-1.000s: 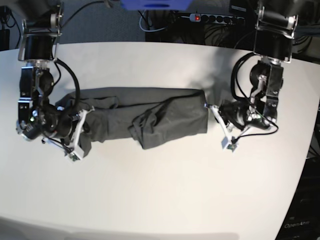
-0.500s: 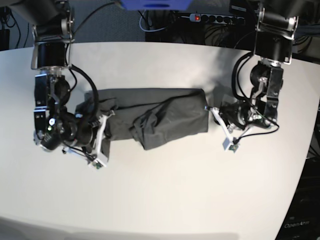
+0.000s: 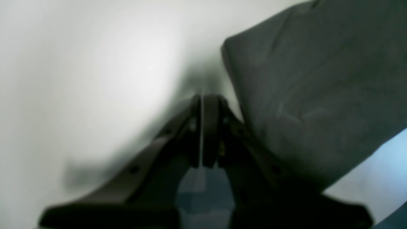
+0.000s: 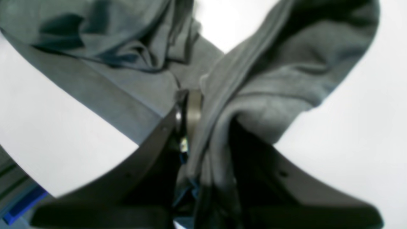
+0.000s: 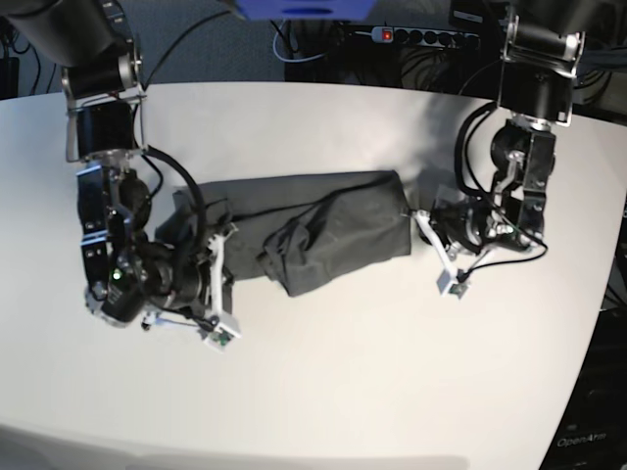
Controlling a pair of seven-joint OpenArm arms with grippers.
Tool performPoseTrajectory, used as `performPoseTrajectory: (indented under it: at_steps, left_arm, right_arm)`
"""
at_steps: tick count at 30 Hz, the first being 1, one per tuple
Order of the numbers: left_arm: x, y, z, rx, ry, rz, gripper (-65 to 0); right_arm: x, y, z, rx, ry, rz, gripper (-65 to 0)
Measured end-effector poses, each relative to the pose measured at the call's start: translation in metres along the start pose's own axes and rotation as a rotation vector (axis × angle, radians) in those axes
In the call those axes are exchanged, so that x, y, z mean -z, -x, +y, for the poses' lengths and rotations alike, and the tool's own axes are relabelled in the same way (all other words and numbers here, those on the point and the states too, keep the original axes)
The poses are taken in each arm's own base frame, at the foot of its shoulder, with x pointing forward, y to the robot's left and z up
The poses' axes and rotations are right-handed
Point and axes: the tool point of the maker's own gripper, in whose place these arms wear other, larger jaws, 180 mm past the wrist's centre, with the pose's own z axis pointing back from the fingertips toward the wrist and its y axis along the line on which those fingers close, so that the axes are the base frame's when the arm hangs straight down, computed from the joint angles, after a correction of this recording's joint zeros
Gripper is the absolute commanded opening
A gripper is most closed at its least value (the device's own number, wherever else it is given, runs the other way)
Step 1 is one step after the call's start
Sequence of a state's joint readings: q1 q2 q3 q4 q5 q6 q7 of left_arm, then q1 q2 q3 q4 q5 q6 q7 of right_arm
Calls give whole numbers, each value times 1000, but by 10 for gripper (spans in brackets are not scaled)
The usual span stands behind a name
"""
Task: Fold the T-shirt properly
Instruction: 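Lift the strip's end with the right gripper and fold it toward the left gripper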
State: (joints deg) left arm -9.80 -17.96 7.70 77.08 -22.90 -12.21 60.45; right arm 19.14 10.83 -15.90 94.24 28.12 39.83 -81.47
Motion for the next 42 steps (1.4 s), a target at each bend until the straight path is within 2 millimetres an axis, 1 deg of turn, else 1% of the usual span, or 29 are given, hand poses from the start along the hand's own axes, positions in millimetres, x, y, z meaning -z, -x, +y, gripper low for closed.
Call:
performPoseTrajectory:
  at_steps: [3,4,7,11,14,15,19,23,30,32,35,39,42]
  left_arm:
    - [1,0,-1,6,0,-2,-631]
    - [2,1,-3,16,1,3,-631]
    - [3,-2,-7,37,4,4,-631]
    - [3,-2,-7,37,2,1,-631]
    - [3,-2,-7,37,3,2,-631]
    - [3,-2,-7,37,3,2,-631]
    - [4,0,-8,35,5,-2,-631]
    - [4,1,-7,35,5,2,-631]
    - [4,1,-8,35,5,1,-631]
    - [4,1,-7,35,5,1,-631]
    - [4,1,-8,35,5,1,-631]
    - [4,1,-8,33,8,1,-631]
    - [3,0,-9,36,8,-1,-631]
  right_arm:
    - [-9,-29,7,-35,-2,-94,-643]
    - [-10,-35,10,-41,-7,-113,-643]
    - [-18,-35,11,-62,24,-111,-644]
    - [-34,-46,8,-93,66,-158,-644]
    - [-40,-50,12,-107,77,-181,-644]
    - [-43,-52,16,-113,74,-195,-644]
    - [-45,-70,45,-108,-40,-292,-644]
    - [-46,-83,57,-99,-70,-335,-644]
    - [-44,-113,96,-153,-157,-397,-644]
    - [-42,-114,104,-176,-170,-391,-646]
    - [-42,-116,109,-193,-180,-409,-646]
    - [-35,-104,112,-205,-189,-392,-646]
    - [-28,-106,121,-210,-226,-400,-646]
